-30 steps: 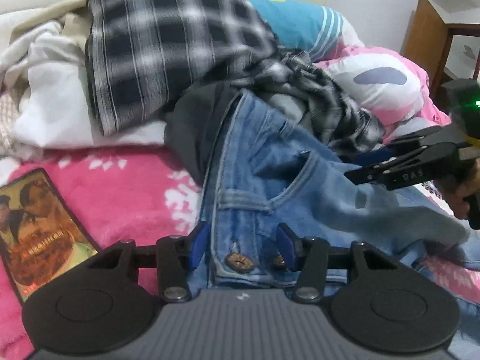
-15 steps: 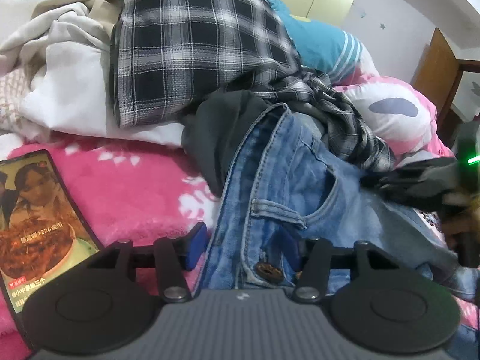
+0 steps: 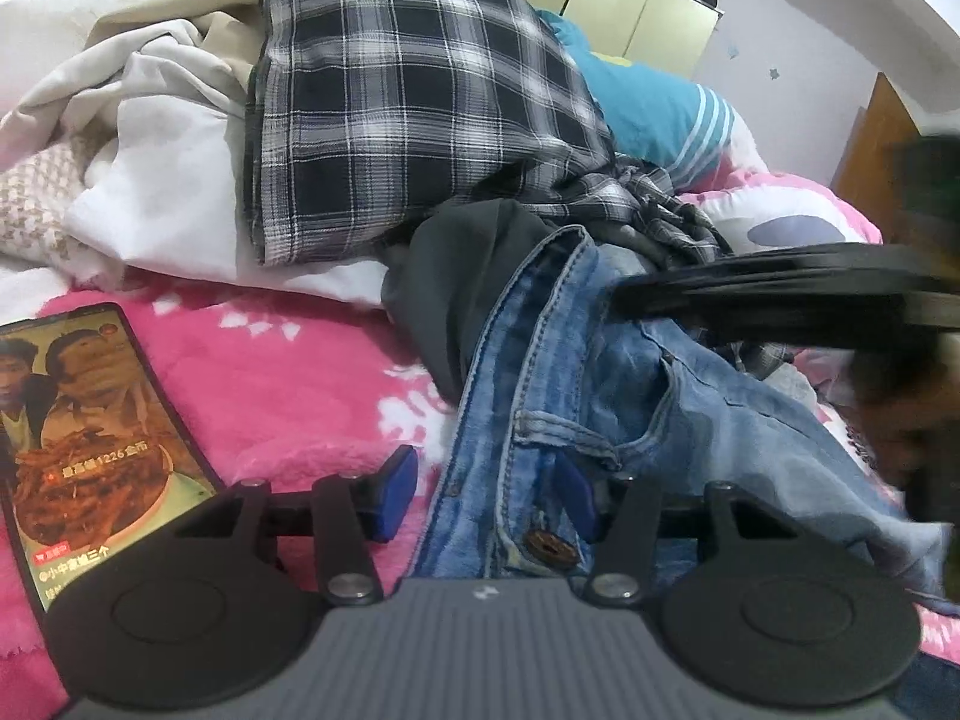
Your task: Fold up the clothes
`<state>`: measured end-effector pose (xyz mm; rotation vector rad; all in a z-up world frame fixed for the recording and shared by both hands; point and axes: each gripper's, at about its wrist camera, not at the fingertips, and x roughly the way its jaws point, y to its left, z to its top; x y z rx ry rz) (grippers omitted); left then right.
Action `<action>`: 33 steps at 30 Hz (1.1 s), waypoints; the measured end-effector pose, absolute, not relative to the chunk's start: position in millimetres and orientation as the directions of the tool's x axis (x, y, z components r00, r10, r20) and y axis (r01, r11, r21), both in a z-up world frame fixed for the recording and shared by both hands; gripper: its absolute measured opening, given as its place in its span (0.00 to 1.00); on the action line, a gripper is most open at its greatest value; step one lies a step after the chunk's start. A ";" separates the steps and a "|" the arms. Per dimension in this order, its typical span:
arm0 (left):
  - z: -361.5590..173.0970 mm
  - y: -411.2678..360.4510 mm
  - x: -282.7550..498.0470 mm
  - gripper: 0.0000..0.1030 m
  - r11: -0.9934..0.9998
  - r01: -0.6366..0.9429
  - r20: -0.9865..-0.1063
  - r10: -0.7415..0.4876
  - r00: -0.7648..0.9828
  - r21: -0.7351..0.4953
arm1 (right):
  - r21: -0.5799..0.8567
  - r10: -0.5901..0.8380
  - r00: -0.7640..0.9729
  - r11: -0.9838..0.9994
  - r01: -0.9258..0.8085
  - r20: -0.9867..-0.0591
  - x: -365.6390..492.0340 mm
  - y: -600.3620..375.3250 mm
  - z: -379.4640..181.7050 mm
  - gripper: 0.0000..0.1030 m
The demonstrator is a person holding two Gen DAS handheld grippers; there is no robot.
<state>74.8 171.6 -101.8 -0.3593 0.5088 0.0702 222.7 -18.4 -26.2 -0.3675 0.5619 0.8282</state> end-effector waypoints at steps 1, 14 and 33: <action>-101.8 170.4 75.0 0.48 0.937 -0.159 -0.491 -0.015 0.871 -0.311 | -0.068 0.598 0.509 0.605 -0.794 -0.619 225.6 -7.1 -29.6 0.09; -87.6 163.7 69.2 0.50 0.953 -0.162 -0.468 0.025 0.883 -0.255 | 0.223 0.497 0.804 0.867 -0.446 -0.326 180.2 -244.4 99.2 0.43; -87.3 80.1 92.8 0.52 0.997 0.031 -0.563 -0.069 0.824 -0.077 | 0.467 -0.027 0.764 0.777 0.422 -0.645 48.8 -550.6 -39.8 0.48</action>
